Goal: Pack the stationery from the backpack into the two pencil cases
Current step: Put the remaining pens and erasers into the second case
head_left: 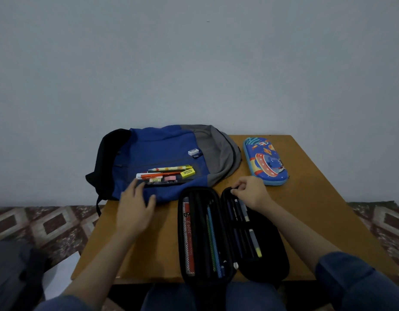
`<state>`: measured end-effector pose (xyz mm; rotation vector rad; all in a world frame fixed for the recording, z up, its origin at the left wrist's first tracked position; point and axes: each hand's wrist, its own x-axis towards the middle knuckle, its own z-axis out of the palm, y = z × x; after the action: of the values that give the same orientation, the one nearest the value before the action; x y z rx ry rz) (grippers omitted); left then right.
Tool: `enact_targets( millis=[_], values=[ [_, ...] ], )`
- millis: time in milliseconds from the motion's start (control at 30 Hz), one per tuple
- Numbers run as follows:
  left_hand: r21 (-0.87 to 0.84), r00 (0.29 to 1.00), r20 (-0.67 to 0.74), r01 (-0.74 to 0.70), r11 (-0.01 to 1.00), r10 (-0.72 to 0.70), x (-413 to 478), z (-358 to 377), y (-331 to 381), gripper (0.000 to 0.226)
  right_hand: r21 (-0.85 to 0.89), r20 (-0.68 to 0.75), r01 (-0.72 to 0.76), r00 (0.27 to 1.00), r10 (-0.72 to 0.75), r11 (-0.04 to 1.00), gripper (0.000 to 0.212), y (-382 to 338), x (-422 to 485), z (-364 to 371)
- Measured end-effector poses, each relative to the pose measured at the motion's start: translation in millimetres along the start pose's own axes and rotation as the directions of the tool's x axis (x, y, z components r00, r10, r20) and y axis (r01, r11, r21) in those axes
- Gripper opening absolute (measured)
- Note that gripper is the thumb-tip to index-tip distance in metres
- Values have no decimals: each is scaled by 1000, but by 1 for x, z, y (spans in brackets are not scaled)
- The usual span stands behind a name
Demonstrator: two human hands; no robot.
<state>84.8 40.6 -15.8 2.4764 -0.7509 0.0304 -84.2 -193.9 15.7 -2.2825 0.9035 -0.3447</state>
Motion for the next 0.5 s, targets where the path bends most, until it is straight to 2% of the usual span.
enact_targets(
  millis=[133, 300, 500],
  values=[
    [186, 994, 91, -69, 980, 53, -7, 11, -32, 60, -9, -8, 137, 991, -137, 991, 8, -33, 9, 14],
    [163, 997, 5, -83, 983, 83, -14, 21, -33, 56, -45, 41, 249, 968, -248, 967, 13, -78, 22, 43],
    [101, 996, -23, -82, 992, 84, -16, 20, -34, 56, -155, 120, 321, 945, -305, 934, 16, -116, 42, 79]
  ],
)
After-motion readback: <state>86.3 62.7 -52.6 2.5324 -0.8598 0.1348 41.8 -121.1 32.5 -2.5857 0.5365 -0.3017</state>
